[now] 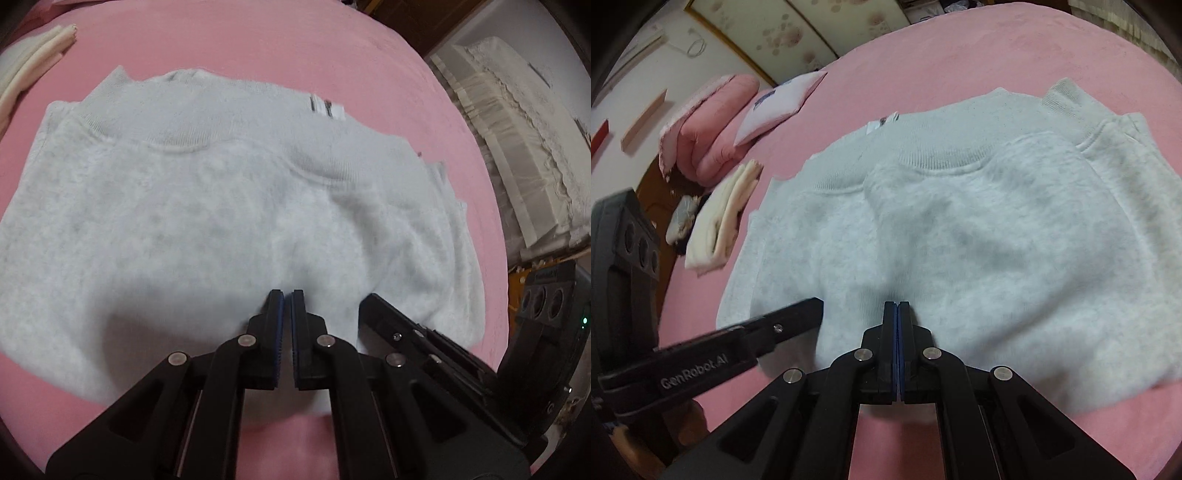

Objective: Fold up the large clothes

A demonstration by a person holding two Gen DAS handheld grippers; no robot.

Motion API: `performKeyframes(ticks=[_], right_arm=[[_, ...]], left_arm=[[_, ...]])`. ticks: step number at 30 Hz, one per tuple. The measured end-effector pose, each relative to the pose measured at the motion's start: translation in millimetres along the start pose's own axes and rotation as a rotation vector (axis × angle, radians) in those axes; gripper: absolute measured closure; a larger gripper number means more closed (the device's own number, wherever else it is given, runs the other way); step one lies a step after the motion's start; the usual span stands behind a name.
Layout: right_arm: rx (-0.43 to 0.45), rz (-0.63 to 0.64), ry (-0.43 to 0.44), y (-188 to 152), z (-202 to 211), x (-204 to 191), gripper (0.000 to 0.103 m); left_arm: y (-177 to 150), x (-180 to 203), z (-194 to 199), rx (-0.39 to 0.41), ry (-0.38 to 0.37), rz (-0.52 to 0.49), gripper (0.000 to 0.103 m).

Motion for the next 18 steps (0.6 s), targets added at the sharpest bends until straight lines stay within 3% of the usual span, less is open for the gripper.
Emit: performKeyframes(ticks=[3,8,13,17,18], right_arm=[[0.024,-0.018,0.031,28.6,-18.2,8.6,0.103],[0.049,0.013,0.026,80.9,-49.7,7.4,0.103],[0.06,0.045,-0.005,112.6,-70.2,12.8,0.103],[0.061,0.026,0.007,138.9,-58.6,39.2,0.103],[0.072,0.01,-0.052,142.1,-54.7,51.0,0.103]], left_arm=[[37.6,-6.3,-26.0,0.049,-0.007,0.021,0.102],[91.9,-0.8,-71.5,0.064,0.073,0.008,0.102],[107.2,2.5,-83.3,0.127,0.118,-0.023,0.102],[116.8,-5.7,-89.8,0.149,0.082,0.046,0.102],[118.6,-6.6,-91.6,0.154,0.08,0.048,0.102]])
Point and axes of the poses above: each gripper's, at about its wrist camera, not at the fingertips, and z roughly against the way its jaws point, x to its right, y to its top, the point moved 3 cm from there along -z, roughly the way its jaws point, and after that the axes turned 1 degree about z, right-handed, at the moved point
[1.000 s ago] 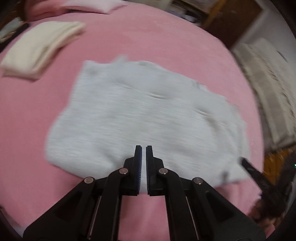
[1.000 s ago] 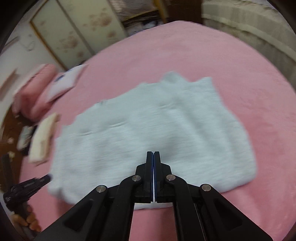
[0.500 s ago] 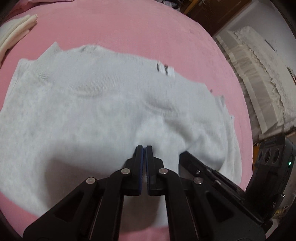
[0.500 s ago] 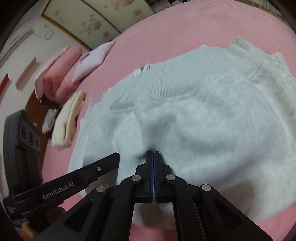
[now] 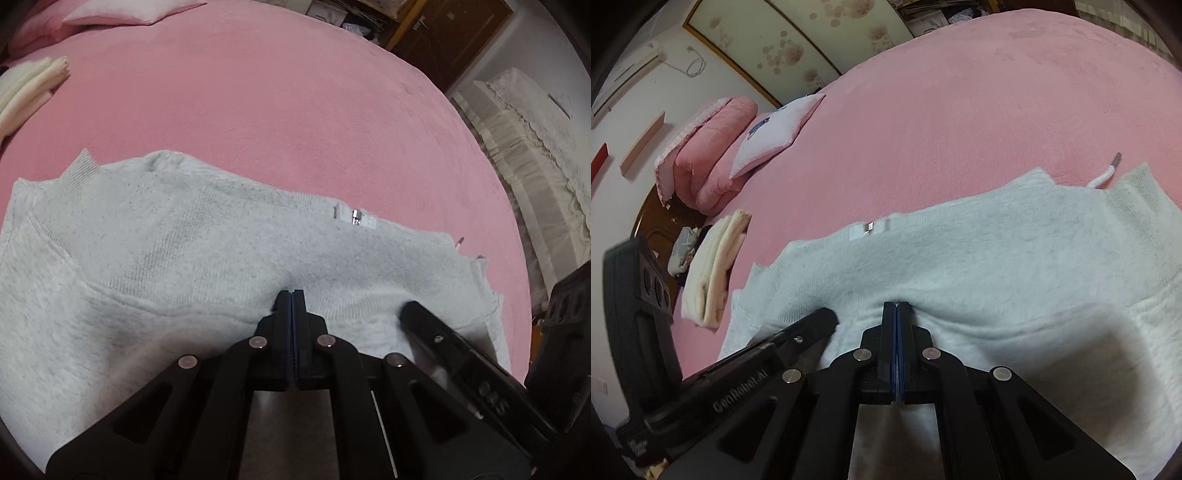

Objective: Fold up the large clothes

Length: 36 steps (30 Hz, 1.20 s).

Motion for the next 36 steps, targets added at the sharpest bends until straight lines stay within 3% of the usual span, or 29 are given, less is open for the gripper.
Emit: performKeyframes(ticks=[1,3,4,9,15,19,20,21,22,25,27,29,32,36], right_arm=[[0.008,-0.014,-0.057,7.9,-3.8,6.7,0.103],[0.007,-0.099,0.044,12.3,0.0,36.3,0.103],[0.008,-0.101,0.046,15.2,3.8,43.8,0.103],[0.017,0.005,0.005,20.9,18.5,62.0,0.103],[0.058,-0.022,-0.005,9.9,50.2,87.9,0.103],[0.06,-0.026,-0.005,7.8,73.8,111.7,0.103],[0.054,-0.025,0.003,6.3,82.2,112.2,0.103],[0.048,-0.023,0.001,6.9,83.7,117.1,0.103],[0.052,-0.028,-0.006,7.4,89.5,123.0,0.103],[0.079,-0.075,-0.017,8.6,101.2,141.3,0.103],[0.083,-0.106,-0.186,6.7,112.0,166.2,0.103],[0.071,-0.157,-0.125,3.5,112.5,188.3,0.103],[0.065,-0.156,-0.124,0.6,114.9,209.5,0.103],[0.09,-0.209,-0.136,1.1,129.7,229.4,0.103]], left_arm=[[0.9,1.2,-0.6,0.003,0.001,-0.008,0.102],[-2.8,5.3,5.2,0.024,0.021,-0.042,0.102],[-2.3,2.6,7.5,0.031,0.025,-0.049,0.102],[-3.9,-1.9,26.0,0.044,0.044,-0.076,0.102],[-2.5,-9.7,54.6,0.089,0.06,-0.107,0.102],[-10.3,-37.9,88.1,0.163,0.08,-0.079,0.102],[-9.7,-41.8,92.0,0.171,0.109,-0.087,0.102],[-6.8,-48.0,90.7,0.172,0.224,-0.095,0.102],[-4.5,-57.0,91.7,0.169,0.269,-0.091,0.102],[4.8,-101.6,82.1,0.113,0.234,0.046,0.102],[8.3,-125.7,79.2,0.096,0.258,0.086,0.102],[11.9,-148.8,78.4,0.094,0.267,0.103,0.102],[14.9,-159.7,76.5,0.085,0.254,0.072,0.102],[12.0,-152.9,73.9,0.1,0.36,-0.039,0.102]])
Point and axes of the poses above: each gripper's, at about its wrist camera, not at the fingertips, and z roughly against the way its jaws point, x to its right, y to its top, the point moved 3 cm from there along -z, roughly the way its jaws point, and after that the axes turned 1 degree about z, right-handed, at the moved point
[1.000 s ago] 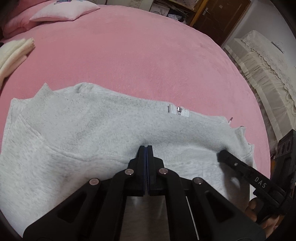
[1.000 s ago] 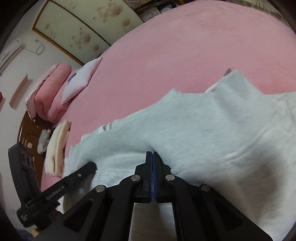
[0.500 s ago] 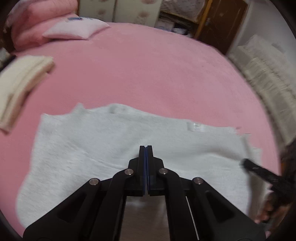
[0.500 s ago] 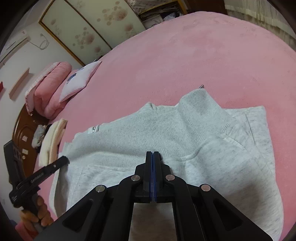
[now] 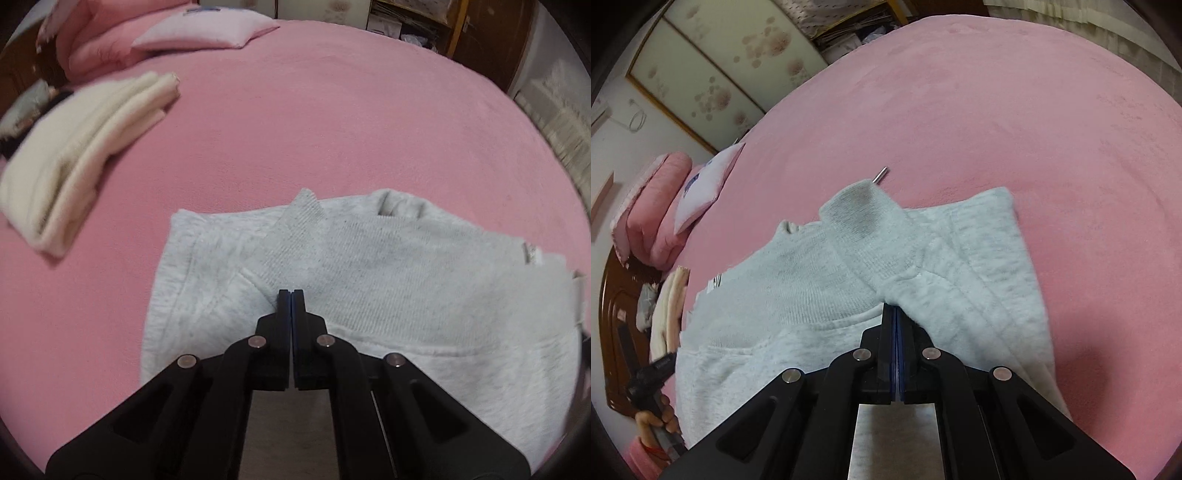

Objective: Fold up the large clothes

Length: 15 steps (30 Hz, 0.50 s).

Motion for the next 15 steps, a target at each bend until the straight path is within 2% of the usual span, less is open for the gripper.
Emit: performKeyframes(ticks=[3,6,10,12,15], right_arm=[[0.035,-0.019,-0.039,2.0,13.7,15.9,0.103],[0.048,0.008,-0.08,3.0,21.4,18.0,0.103],[0.053,-0.08,-0.127,1.1,34.0,4.6,0.103],[0.08,-0.086,-0.218,0.4,45.8,-10.7,0.103],[0.081,-0.041,-0.16,-1.2,62.5,-39.9,0.103]], left_arm=[[-9.3,-8.2,-4.7,-0.007,0.133,0.02,0.102],[-15.8,-27.8,-3.6,-0.02,0.121,0.13,0.102],[-17.7,-27.9,1.9,-0.029,0.13,0.109,0.102],[-18.6,-29.0,8.8,-0.041,0.125,0.112,0.102],[-24.2,-34.5,30.3,-0.068,0.092,0.19,0.102]])
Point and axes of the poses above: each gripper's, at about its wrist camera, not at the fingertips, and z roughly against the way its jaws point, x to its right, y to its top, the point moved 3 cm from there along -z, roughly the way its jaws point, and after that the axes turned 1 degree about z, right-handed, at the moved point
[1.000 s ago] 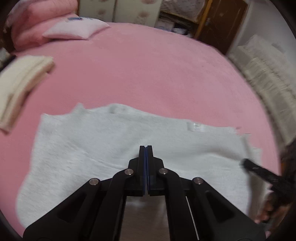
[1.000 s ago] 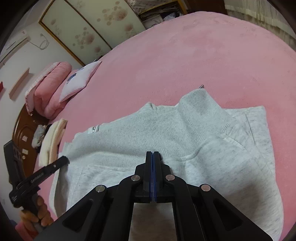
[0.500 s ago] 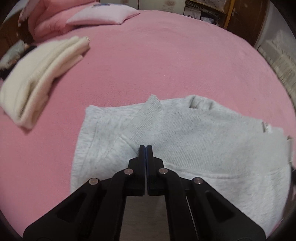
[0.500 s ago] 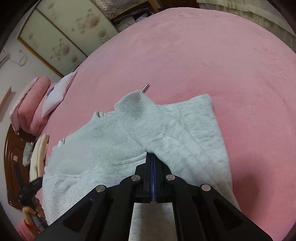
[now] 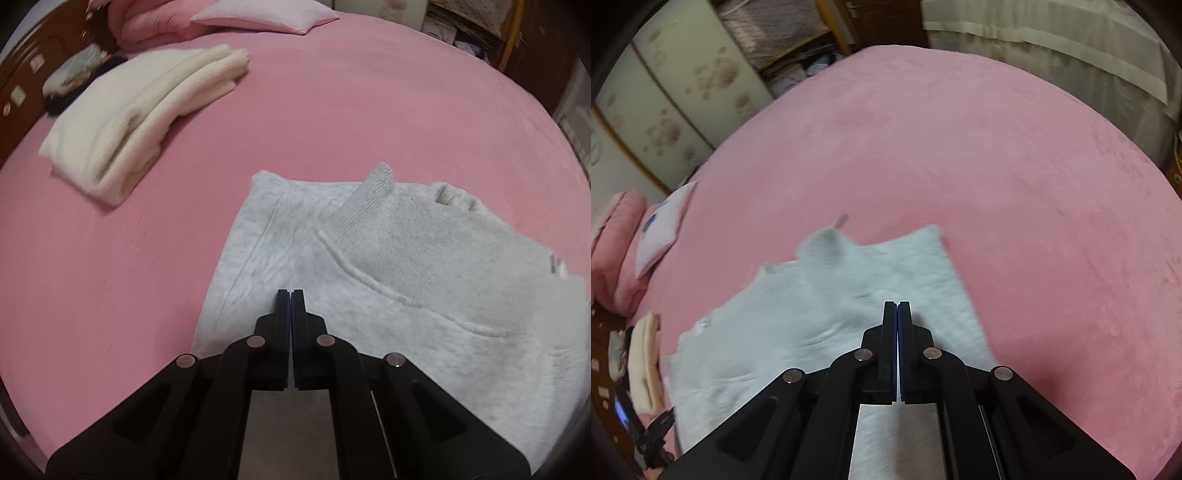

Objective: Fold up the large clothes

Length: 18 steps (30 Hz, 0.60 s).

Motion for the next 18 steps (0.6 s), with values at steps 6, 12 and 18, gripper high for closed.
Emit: performKeyframes(ticks=[6,12,18], right_arm=[[-0.085,0.117,0.122,-18.8,16.5,-71.9,0.103],[-0.219,0.114,0.172,-57.2,2.0,-139.0,0.103],[-0.461,0.158,0.11,-123.0,-24.4,-180.4,0.103]], left_arm=[[-22.4,-17.3,46.5,-0.02,-0.07,0.079,0.102],[-57.0,-34.8,79.3,-0.068,-0.112,0.101,0.102],[-99.3,-53.0,92.5,-0.198,-0.174,0.207,0.102]])
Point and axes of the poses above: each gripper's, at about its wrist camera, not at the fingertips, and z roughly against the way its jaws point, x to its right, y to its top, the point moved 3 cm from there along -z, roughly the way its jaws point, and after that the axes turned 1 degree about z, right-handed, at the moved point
